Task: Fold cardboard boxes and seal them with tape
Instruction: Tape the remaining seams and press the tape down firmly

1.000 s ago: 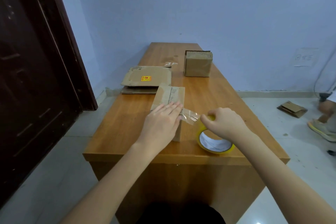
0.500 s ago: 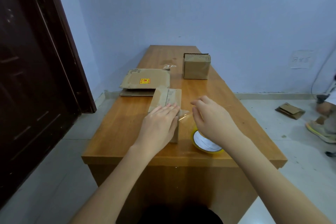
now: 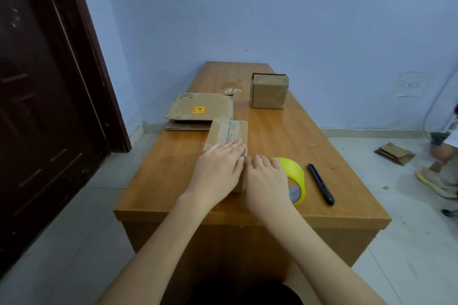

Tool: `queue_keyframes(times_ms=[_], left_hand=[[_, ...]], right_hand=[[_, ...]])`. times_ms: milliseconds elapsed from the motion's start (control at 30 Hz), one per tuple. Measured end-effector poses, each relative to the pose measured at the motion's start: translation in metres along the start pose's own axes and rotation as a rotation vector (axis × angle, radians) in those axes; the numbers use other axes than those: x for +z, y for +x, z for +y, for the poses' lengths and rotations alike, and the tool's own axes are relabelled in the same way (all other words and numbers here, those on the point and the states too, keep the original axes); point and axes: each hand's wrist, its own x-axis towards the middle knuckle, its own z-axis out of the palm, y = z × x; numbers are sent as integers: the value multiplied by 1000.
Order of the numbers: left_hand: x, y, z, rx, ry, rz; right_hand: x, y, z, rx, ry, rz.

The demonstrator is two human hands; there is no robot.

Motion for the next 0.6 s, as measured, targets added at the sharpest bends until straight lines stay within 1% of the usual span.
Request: queue_keyframes(times_ms=[133,267,367,433,533,600], left_hand=[[-1,-1,-1,7,-4,-7],[-3,-2,0,-2,-21,-14],[-4,0,-1,-13,-32,-14],[-4,1,-1,-24,-32,-24],[-4,2,-2,-22,-32,-45],[-3,2,-2,-20,-24,-56]], right_hand=[[-15,5,7,-11,126,-104],[-20,9,2,15,235,-17],[-17,8,-2,40,266,-68],[-14,3,-2,19,209,-106],[-7,-6,-7,-55,23,-127],[-6,-5,-9,-72,-44,-138]])
